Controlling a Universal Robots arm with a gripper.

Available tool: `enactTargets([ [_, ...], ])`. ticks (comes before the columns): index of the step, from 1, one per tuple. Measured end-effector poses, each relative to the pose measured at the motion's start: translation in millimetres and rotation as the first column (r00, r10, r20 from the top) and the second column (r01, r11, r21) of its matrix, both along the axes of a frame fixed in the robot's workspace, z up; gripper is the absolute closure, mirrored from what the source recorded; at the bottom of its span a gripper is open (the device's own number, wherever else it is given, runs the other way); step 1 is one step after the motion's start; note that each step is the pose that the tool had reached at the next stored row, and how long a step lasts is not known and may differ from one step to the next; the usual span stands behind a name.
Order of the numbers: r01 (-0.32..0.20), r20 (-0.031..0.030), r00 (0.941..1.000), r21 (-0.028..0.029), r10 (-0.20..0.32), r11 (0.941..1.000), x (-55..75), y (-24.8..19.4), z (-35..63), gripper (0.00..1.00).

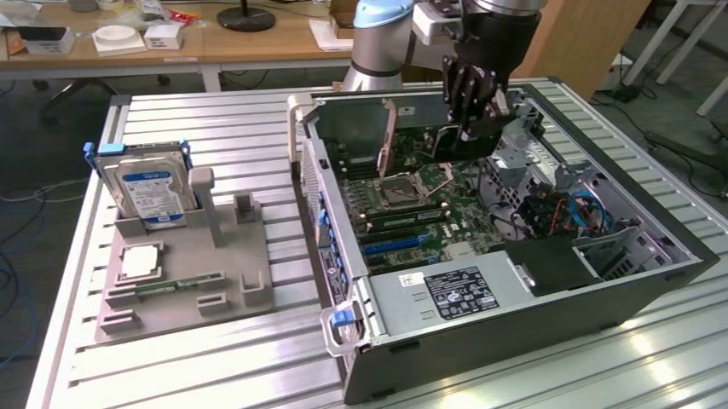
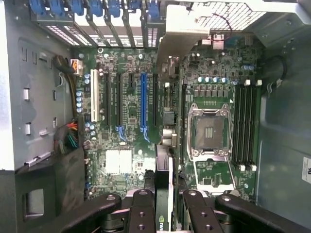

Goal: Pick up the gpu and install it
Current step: 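Insert the gpu into the slot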

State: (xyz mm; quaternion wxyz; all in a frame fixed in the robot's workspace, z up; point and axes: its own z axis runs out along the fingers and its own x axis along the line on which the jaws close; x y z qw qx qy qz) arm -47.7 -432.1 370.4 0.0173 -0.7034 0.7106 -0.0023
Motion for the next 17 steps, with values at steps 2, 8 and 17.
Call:
enactTargets([
  [2,0.000,0.0001,1.0000,0.0001,0.000,1.0000,-0.4,-2.6,-0.9,0.73],
  [8,0.000,0.0002,1.0000,0.0002,0.000,1.0000,-2.7,-11.1,-2.5,0.73],
  [17,0.000,0.0001,1.0000,0.0001,0.000,1.0000,-11.6,-19.0,-5.6,0.73],
])
